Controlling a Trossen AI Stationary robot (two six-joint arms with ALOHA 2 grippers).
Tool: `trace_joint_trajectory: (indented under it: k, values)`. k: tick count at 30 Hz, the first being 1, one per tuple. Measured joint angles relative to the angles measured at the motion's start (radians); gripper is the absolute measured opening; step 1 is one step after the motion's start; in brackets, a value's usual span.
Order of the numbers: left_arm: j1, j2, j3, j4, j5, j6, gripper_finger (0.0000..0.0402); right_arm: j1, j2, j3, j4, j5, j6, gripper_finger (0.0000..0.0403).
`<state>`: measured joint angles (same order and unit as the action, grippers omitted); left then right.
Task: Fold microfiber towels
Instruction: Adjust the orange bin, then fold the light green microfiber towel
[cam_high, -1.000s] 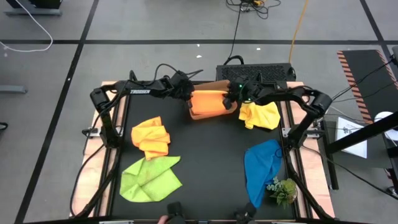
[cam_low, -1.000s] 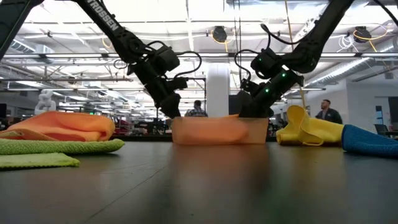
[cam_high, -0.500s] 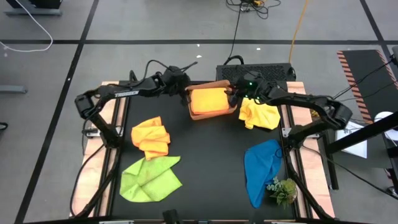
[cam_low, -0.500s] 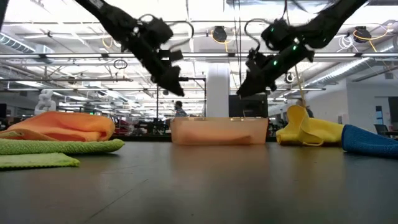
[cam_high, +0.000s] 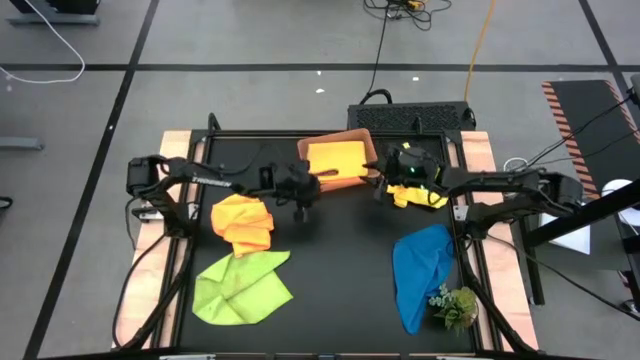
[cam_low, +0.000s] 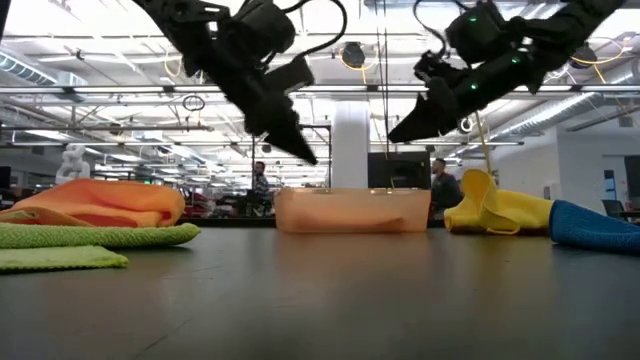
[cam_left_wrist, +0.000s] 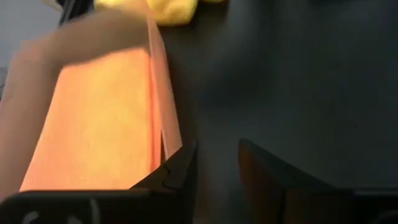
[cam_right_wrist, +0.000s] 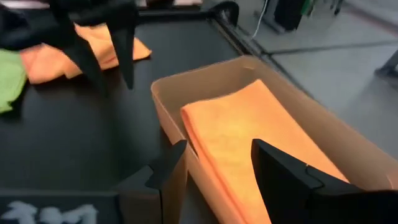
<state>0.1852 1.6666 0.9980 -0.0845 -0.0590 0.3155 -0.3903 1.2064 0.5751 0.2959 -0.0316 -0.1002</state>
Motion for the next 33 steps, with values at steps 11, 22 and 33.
trace_joint_trajectory:
  k: [11, 22, 33]
  values:
    - [0.108, 0.016, -0.128, 0.142, -0.27, -0.116, 0.0097, 0.032, -0.089, -0.153, 0.24, 0.005, 0.006, 0.0171]
    - [0.133, -0.042, -0.128, 0.14, -0.294, -0.115, 0.0097, 0.042, -0.103, -0.152, 0.238, 0.003, -0.008, 0.0171]
    - [-0.052, -0.447, -0.127, 0.033, -0.324, -0.089, 0.0097, 0.294, -0.203, -0.151, 0.264, 0.122, -0.031, 0.0171]
